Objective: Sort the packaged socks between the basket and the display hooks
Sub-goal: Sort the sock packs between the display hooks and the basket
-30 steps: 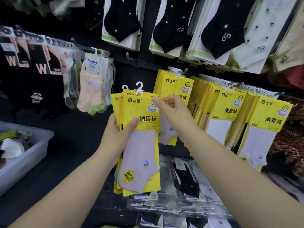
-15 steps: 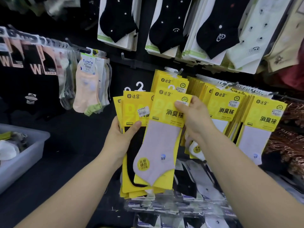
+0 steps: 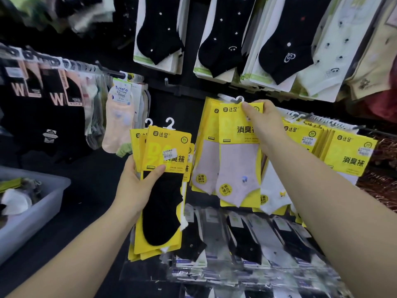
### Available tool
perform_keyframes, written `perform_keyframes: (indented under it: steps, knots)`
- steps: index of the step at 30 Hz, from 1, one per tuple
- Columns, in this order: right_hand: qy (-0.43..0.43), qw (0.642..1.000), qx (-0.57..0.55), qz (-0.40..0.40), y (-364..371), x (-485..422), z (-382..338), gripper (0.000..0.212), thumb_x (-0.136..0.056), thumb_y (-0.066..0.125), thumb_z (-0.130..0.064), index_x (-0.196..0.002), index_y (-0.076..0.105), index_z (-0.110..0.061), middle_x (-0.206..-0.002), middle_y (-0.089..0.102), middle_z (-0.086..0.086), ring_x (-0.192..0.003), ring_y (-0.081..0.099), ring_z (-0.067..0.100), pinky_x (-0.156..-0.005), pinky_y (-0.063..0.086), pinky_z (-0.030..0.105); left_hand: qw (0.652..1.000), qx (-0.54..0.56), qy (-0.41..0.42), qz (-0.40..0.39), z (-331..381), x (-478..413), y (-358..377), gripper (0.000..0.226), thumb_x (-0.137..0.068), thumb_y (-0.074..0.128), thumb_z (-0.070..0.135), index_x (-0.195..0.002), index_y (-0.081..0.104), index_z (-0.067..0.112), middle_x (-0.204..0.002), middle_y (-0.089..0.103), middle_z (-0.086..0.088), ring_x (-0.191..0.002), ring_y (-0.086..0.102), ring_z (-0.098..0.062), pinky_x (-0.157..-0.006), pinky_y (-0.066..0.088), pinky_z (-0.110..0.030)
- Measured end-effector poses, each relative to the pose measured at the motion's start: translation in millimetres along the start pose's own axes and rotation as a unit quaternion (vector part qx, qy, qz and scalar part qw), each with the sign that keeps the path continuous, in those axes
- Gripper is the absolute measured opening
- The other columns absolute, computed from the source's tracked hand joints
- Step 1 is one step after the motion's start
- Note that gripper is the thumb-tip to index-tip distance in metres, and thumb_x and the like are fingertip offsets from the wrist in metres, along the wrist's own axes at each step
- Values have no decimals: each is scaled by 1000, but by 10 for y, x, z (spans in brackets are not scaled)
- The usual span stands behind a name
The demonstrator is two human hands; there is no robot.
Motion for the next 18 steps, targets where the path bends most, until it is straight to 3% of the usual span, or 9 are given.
perform_keyframes:
  steps: [4,8,11,12,14,16,18]
  knots:
    - [-27,997,64,-28,55,-62,-16,7,-88,62,-32,-86,56,-31,-72,56,-9,-64,53,7,-57,44,24,1000,-10,-3,-4,-11,-1,-39,32,-82,72,27,-105,55,43,-99,71,22,-89,65,8,-66,47,-8]
    - [-27,994,82,-65,129,-102,-16,18,-94,54,-22,-83,52,-37,-85,56,-6,-69,53,10,-60,46,27,1000,-1,-11,-11,-31,11,-14,33,-82,72,26,-106,55,42,-100,71,19,-89,66,6,-65,49,-9]
    - [-5,994,97,-45,176,-87,24,10,-95,52,-25,-101,47,-31,-83,53,-4,-67,51,9,-56,41,24,1000,3,-13,-16,-16,16,19,32,-82,72,27,-105,55,42,-101,71,17,-93,66,1,-72,50,-14]
    - [9,996,88,-18,183,-72,50,19,-94,55,-25,-111,46,-26,-83,52,-5,-68,51,7,-55,40,23,1000,4,-16,-18,-3,16,29,32,-82,73,29,-104,55,44,-102,71,17,-95,66,-1,-77,50,-19]
    - [26,994,86,70,176,-2,91,40,-88,63,-24,-122,43,-14,-95,52,-3,-83,56,10,-67,46,27,999,16,-20,-22,28,18,42,32,-80,73,32,-102,55,46,-102,72,18,-96,67,-1,-81,49,-23]
    - [-5,980,143,137,186,144,118,47,-83,67,-23,-121,43,-9,-117,46,5,-108,50,22,-93,44,38,999,33,-25,-28,69,34,63,32,-77,73,37,-102,55,46,-100,71,20,-92,66,4,-77,48,-20]
    - [-54,985,149,67,286,367,137,41,-84,67,-28,-116,47,-14,-118,45,4,-109,48,22,-94,43,35,998,49,-31,-40,116,60,100,37,-69,73,44,-102,55,45,-99,71,21,-90,66,5,-72,49,-15]
Point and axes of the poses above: each hand's wrist, its own x-axis away from the middle knuckle, its own y-axis out of the palm, z = x × y, the point moved 1 cm from there along -x, towards the middle knuckle
